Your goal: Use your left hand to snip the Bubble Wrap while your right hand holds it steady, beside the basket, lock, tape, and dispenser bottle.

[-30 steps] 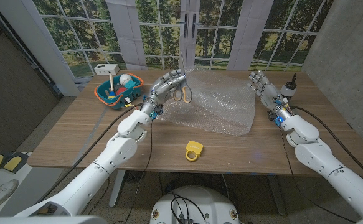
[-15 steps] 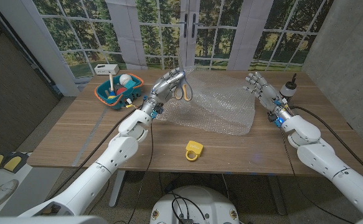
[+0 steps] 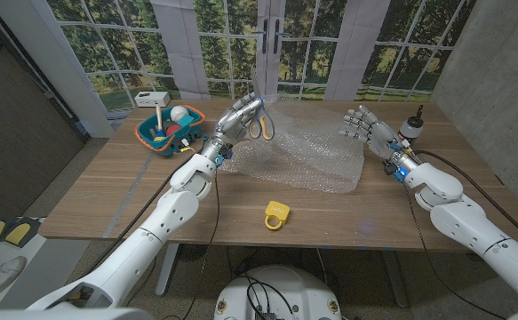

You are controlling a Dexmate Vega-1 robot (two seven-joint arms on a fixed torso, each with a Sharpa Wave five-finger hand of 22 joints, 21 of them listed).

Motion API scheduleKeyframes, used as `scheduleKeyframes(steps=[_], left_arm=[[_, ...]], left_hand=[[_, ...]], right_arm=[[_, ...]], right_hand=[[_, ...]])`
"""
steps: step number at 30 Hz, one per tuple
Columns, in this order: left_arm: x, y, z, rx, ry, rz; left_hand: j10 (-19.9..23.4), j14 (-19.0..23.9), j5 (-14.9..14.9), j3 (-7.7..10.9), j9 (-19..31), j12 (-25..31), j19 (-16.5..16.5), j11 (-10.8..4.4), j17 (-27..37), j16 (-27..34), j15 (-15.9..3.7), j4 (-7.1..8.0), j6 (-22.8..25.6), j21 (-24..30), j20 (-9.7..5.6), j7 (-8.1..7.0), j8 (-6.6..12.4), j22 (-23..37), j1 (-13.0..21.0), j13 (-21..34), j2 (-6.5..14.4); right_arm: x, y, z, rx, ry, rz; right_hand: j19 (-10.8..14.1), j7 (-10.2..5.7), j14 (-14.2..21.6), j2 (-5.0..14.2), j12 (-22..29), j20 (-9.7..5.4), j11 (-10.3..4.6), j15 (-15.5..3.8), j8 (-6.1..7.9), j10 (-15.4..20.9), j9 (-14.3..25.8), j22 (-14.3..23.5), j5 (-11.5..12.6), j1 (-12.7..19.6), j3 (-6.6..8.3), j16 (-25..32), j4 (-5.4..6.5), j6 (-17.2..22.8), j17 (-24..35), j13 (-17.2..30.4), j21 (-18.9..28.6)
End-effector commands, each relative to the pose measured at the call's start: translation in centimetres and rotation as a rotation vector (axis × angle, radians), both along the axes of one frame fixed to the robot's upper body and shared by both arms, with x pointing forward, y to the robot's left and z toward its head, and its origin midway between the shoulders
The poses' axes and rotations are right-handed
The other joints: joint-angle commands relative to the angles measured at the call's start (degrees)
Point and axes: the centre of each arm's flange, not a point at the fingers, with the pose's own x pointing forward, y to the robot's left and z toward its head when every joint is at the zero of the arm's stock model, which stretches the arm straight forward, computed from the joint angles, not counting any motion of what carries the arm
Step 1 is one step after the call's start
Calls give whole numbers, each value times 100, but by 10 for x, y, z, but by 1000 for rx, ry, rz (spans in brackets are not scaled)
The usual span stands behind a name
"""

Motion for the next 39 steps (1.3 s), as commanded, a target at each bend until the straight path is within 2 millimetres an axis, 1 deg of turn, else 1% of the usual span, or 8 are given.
scheduleKeyframes(steps=[1, 8, 11, 12, 15, 27, 34, 39], left_arm=[[1, -5, 3, -7, -22, -31], [7, -11, 2, -23, -1, -85], [9, -14, 1, -26, -2, -112], [9, -14, 1, -23, -5, -116], [10, -17, 1, -35, -2, -137], [15, -26, 4, -16, 11, -185], [16, -28, 9, -40, 13, -213], [17, -36, 11, -53, 19, -250]], left_hand=[[24, -13, 40, 14, 16, -11, -38, -31, 15, 44, -240, 24, 11, 53, -183, -36, 28, 6, 453, 25, 404], [56, -13, 40, 9, 4, -42, -34, -16, 9, 44, -242, 11, 67, 104, -177, 17, 49, -2, 474, 25, 391], [53, -6, 40, 7, 0, -51, -39, -21, 12, 49, -241, 11, 76, 116, -176, 0, 52, -4, 476, 34, 390], [54, -8, 41, 7, -2, -53, -40, -26, 9, 47, -241, 12, 68, 122, -177, -8, 48, -5, 477, 38, 389], [55, -11, 41, 5, -6, -63, -52, -42, 6, 45, -240, 12, 59, 133, -181, -6, 44, -8, 479, 47, 389], [50, -10, 44, 2, -17, -88, -86, -43, 15, 54, -239, 21, 52, 172, -183, -27, 42, -15, 478, 89, 396], [42, -20, 45, 1, -22, -103, -99, -39, 15, 50, -236, 29, 50, 195, -187, -28, 42, -19, 472, 112, 403], [30, -53, 55, -12, -30, -141, -139, -64, 17, 38, -234, 46, 49, 206, -189, -44, 41, -27, 447, 106, 393]], right_arm=[[-4, 3, 6, -4, 20, 129], [-7, 6, 7, -33, 34, 195], [-7, 8, 7, -27, 55, 239], [-8, 9, 7, -29, 61, 251], [-10, 11, 9, -58, 70, 268], [-11, 21, 4, -37, 99, 333], [-13, 22, 2, -19, 110, 349], [-12, 26, 0, -34, 111, 360]], right_hand=[[250, 31, 381, -91, 132, 43, 19, -58, 117, 479, 35, 6, 78, -154, -106, 106, 61, 400, 39, 19, -6], [651, -32, 1079, 34, 305, 29, 9, -267, 254, 1163, 63, 28, 132, -197, -107, 290, 104, 1014, 84, 89, -34], [1052, -66, 1557, 51, 410, -141, -12, -296, 325, 1548, 67, 48, 142, -249, -139, 443, 131, 1362, 128, 136, 43], [1140, -62, 1749, 57, 472, -164, -165, -329, 350, 1746, 68, 56, 147, -253, -148, 503, 132, 1491, 140, 163, 49], [1304, -45, 2058, 89, 557, -254, -240, -464, 372, 2010, 68, 70, 155, -261, -151, 609, 141, 1642, 168, 209, 80], [1465, -78, 2730, 222, 716, -444, -332, -709, 324, 2402, 65, 102, 148, -168, -81, 884, 114, 1720, 275, 383, 101], [1470, -90, 2758, 241, 748, -487, -339, -694, 305, 2439, 64, 109, 141, -167, -76, 894, 117, 1735, 302, 443, 95], [1468, -100, 3239, 308, 1235, -549, -514, -910, 191, 3196, 58, 138, 131, -199, -44, 1206, 143, 1792, 600, 701, 85]])
